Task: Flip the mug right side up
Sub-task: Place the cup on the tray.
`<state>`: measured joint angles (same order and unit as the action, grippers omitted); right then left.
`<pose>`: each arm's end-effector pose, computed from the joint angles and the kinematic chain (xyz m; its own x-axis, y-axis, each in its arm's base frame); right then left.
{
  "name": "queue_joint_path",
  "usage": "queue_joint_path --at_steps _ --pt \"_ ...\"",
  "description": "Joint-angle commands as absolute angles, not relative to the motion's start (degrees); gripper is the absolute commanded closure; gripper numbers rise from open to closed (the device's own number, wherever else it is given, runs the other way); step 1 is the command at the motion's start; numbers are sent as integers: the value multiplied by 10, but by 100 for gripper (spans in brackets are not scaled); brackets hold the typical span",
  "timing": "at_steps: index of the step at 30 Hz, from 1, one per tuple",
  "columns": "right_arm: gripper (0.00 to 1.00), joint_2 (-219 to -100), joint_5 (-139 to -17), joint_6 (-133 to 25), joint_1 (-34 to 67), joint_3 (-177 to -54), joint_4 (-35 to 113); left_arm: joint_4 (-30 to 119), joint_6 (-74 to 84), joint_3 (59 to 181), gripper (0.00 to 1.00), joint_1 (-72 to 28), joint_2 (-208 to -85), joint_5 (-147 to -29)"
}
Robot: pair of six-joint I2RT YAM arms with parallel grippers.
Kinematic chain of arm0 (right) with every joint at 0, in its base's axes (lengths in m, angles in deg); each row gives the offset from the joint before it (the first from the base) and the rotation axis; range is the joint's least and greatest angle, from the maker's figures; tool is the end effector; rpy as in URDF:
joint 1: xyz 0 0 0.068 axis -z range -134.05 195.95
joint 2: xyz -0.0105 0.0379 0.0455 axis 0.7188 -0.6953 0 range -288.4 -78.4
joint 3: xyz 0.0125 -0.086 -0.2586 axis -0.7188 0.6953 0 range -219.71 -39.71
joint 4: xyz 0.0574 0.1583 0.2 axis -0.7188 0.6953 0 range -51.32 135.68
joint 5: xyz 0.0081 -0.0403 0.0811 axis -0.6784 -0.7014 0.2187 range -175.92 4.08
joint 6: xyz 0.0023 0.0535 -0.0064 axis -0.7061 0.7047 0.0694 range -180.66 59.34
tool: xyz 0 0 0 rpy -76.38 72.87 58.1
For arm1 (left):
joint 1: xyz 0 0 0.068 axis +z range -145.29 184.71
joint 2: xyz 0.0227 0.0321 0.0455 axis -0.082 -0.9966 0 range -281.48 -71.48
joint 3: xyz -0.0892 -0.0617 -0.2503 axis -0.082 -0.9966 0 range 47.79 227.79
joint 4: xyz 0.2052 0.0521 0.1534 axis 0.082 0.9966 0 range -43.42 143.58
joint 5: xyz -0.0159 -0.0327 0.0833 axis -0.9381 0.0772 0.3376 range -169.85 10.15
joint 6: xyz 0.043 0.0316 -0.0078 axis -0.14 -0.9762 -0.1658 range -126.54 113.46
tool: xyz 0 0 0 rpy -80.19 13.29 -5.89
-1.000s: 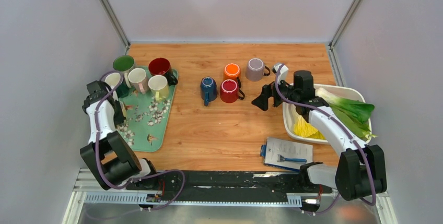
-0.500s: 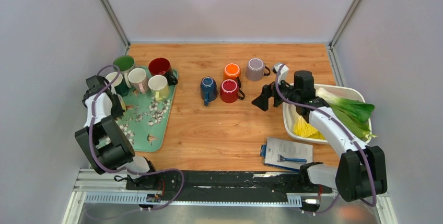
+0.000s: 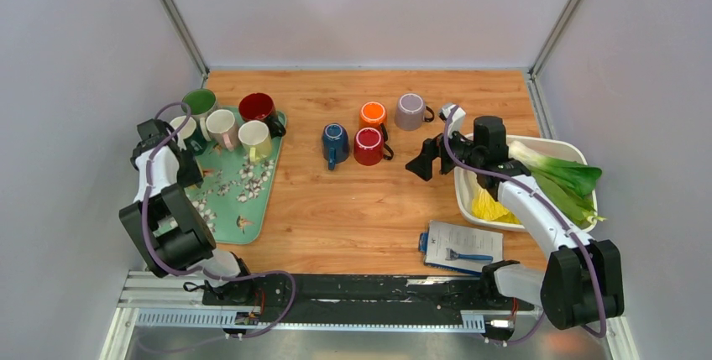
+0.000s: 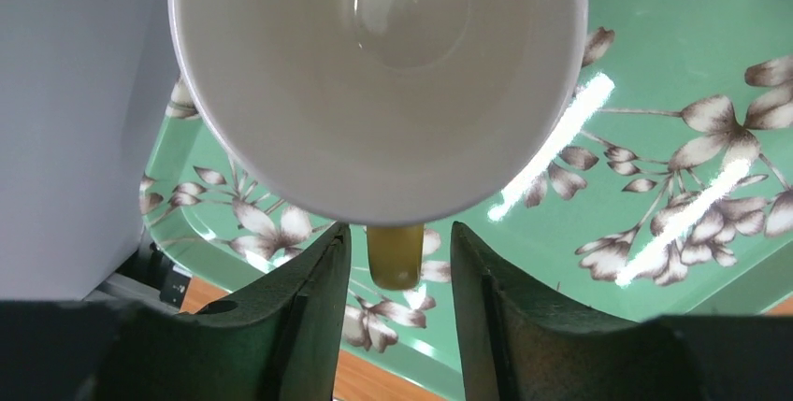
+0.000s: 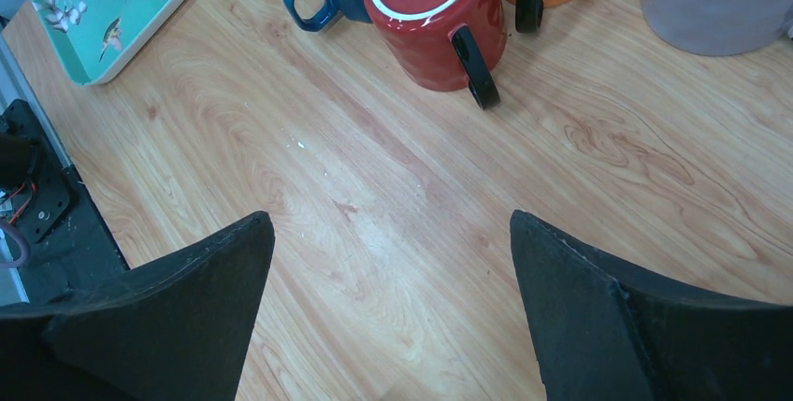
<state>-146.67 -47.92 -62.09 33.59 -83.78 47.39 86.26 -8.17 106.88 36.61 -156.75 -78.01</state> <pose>0.2454 0.0763 0.2576 -0.5139 -0.1327 -0.8475 -0.6866 0.6559 0.3136 0.2451 0.1538 0.2224 -0.7897 -0.4582 -0.4079 -0.5172 0.8549 0.0410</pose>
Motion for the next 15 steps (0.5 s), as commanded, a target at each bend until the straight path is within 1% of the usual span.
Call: queue_joint_path --at_steps 1,5,10,13,14,15 --pt "0 -1460 -475 -625 333 -839 453 890 -85 1101 48 369 -1526 -782" --pt "0 -1468 -474 -640 332 -846 455 942 -83 1131 47 369 -1501 -781" --pt "0 -1507 -452 -757 332 -896 494 1019 -78 1195 45 367 -1453 -820" --pt "1 -1540 -462 -818 331 -918 504 1027 -106 1226 44 363 -1428 -893" --pt "2 -1552 -462 -838 330 -924 505 1016 -117 1232 44 360 -1419 -951" --pt "3 -1562 -458 -855 330 -930 507 1006 -141 1231 43 358 -1398 -980"
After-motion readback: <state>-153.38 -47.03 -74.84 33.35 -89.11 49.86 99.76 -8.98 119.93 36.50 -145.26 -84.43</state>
